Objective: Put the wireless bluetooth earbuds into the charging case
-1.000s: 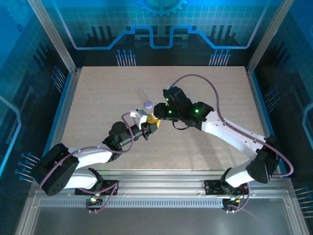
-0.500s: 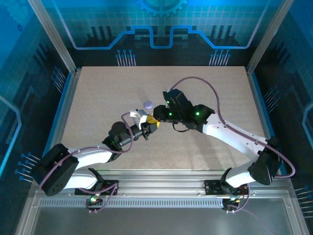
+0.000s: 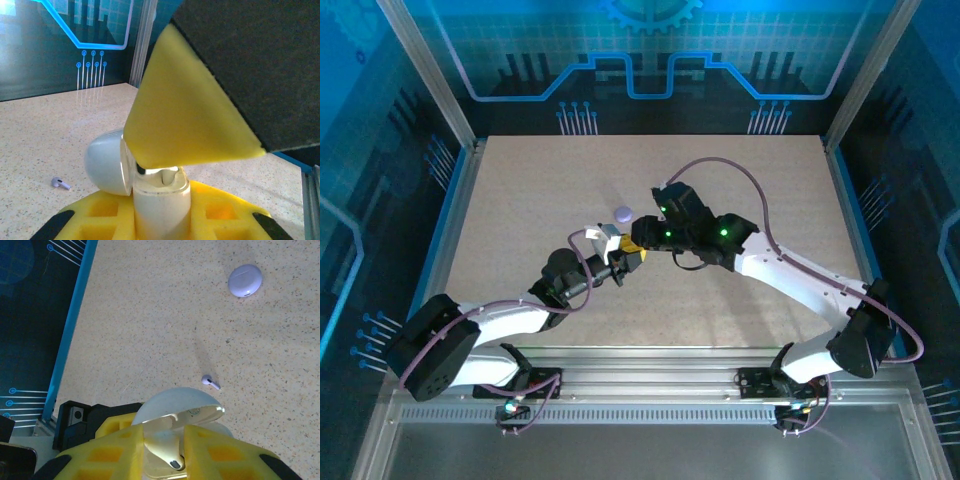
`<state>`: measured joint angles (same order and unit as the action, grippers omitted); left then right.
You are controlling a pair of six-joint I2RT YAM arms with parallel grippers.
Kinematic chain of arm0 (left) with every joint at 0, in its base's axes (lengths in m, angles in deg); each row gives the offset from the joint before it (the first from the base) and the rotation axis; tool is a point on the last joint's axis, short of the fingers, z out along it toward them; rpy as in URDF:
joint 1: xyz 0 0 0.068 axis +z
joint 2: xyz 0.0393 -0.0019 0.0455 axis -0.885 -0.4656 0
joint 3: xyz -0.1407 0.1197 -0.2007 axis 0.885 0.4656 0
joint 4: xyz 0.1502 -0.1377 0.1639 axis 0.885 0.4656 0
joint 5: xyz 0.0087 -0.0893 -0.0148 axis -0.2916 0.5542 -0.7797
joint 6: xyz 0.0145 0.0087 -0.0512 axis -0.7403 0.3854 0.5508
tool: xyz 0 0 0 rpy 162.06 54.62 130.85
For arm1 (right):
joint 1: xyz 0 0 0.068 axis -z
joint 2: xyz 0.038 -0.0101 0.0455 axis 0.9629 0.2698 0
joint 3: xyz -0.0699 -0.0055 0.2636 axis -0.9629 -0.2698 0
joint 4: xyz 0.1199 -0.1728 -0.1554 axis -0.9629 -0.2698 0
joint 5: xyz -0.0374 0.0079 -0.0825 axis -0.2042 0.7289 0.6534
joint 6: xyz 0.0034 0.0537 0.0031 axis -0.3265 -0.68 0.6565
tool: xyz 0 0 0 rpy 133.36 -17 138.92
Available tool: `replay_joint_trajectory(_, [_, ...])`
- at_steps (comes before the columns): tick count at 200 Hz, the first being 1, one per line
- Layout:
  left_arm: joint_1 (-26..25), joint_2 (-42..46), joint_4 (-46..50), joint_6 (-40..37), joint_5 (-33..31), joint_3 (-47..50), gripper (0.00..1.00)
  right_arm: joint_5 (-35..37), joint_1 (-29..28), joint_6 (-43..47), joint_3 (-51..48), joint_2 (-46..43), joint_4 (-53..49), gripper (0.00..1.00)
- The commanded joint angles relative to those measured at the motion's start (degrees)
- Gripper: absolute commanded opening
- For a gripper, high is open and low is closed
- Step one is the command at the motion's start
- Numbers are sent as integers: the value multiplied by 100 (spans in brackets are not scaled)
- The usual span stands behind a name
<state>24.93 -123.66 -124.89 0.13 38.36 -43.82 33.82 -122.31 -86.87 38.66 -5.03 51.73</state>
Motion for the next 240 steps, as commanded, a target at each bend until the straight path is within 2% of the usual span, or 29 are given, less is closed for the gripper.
replay_joint_trajectory(1, [-34, 192, -278, -35, 27, -135, 21, -71, -64, 78, 91, 7, -84, 28])
replay_joint_trajectory(149, [-38, 175, -236, -62, 21, -163, 20, 26, -64, 89, 93, -107, -99, 29])
replay_joint_trajectory(240, [-38, 339, 105, -120, 5, -152, 21, 268, -16, 495, 414, -477, -369, 30])
